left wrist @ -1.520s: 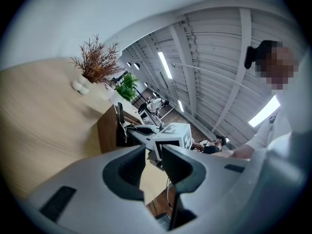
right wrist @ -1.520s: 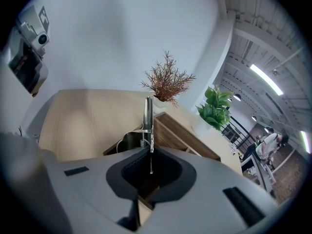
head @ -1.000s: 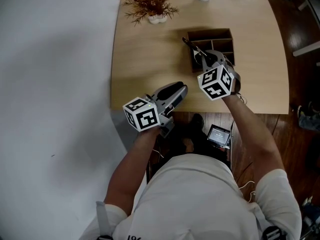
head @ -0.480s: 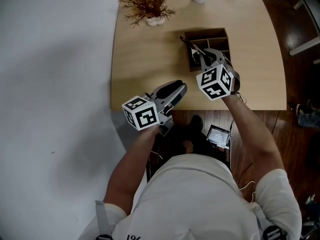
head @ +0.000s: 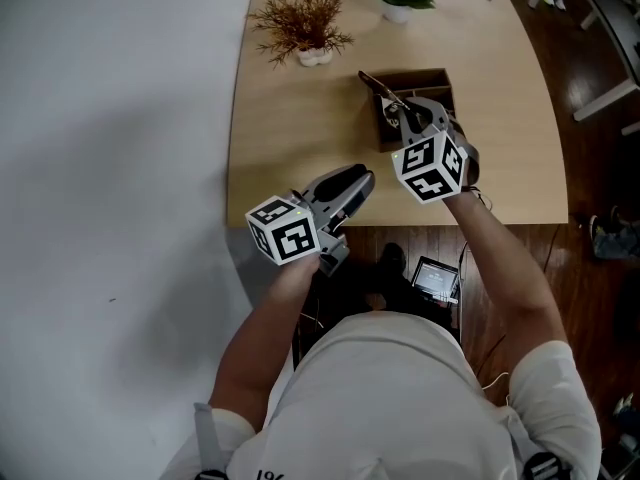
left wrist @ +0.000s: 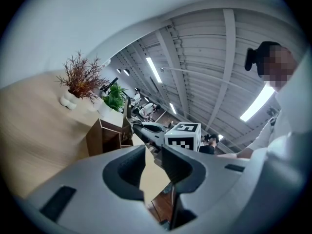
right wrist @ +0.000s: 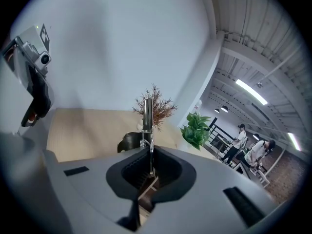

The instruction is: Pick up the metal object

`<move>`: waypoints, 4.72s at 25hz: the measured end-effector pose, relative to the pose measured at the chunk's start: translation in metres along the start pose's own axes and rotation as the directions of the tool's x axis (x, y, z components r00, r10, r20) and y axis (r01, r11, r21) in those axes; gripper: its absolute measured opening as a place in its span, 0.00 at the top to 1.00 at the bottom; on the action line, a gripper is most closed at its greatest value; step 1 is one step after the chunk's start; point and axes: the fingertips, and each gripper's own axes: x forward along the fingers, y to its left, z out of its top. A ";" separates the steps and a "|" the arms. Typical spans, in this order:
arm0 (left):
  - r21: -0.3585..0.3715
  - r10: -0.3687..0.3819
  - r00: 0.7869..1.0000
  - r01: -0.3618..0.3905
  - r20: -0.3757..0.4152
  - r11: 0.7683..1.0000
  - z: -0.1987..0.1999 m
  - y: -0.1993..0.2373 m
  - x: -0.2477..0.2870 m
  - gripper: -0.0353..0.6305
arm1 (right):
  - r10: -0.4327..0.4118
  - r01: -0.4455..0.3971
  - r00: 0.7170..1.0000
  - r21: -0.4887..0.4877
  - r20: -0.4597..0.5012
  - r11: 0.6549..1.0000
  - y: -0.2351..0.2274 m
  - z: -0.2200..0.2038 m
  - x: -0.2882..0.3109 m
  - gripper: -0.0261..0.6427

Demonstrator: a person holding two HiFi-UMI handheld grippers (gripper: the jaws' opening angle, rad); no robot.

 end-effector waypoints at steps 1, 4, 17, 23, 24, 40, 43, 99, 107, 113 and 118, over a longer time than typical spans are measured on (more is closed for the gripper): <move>0.003 -0.002 1.000 0.002 0.003 1.000 0.001 -0.001 -0.001 0.82 | -0.004 0.004 1.000 -0.001 0.003 1.000 -0.001 0.002 -0.002 0.95; 0.008 -0.008 1.000 0.008 0.012 1.000 0.003 -0.006 -0.003 0.82 | -0.016 0.016 1.000 -0.005 0.013 1.000 -0.005 0.008 -0.007 0.95; 0.052 -0.056 0.995 0.052 0.084 0.997 0.036 -0.030 -0.020 0.82 | -0.076 0.077 0.992 -0.005 0.100 0.997 -0.024 0.059 -0.042 0.95; 0.074 -0.079 0.990 0.071 0.114 0.995 0.049 -0.045 -0.032 0.82 | -0.113 0.108 0.983 0.039 0.145 0.993 -0.032 0.077 -0.067 0.95; 0.076 -0.081 0.990 0.072 0.116 0.994 0.050 -0.048 -0.035 0.82 | -0.118 0.112 0.982 0.045 0.151 0.993 -0.033 0.079 -0.071 0.95; 0.179 -0.113 0.989 0.095 0.092 0.979 0.049 -0.089 -0.063 0.82 | -0.184 0.144 0.956 0.184 0.227 0.972 -0.031 0.089 -0.166 0.95; 0.202 -0.113 0.990 0.094 0.087 0.975 0.046 -0.094 -0.070 0.82 | -0.176 0.126 0.955 0.214 0.237 0.969 -0.024 0.089 -0.182 0.95; 0.195 -0.198 0.975 0.214 -0.098 0.957 -0.044 -0.149 -0.096 0.82 | -0.131 0.085 0.990 0.541 0.048 0.837 0.041 -0.034 -0.307 0.95; 0.187 -0.205 0.972 0.224 -0.117 0.956 -0.050 -0.147 -0.096 0.82 | -0.132 0.078 0.989 0.550 0.059 0.831 0.039 -0.032 -0.300 0.95; 0.181 -0.208 0.970 0.229 -0.127 0.956 -0.053 -0.147 -0.096 0.82 | -0.128 0.075 0.990 0.537 0.063 0.841 0.035 -0.029 -0.296 0.95; 0.178 -0.212 0.968 0.234 -0.135 0.956 -0.054 -0.147 -0.096 0.82 | -0.133 0.080 0.989 0.534 0.063 0.842 0.030 -0.026 -0.293 0.95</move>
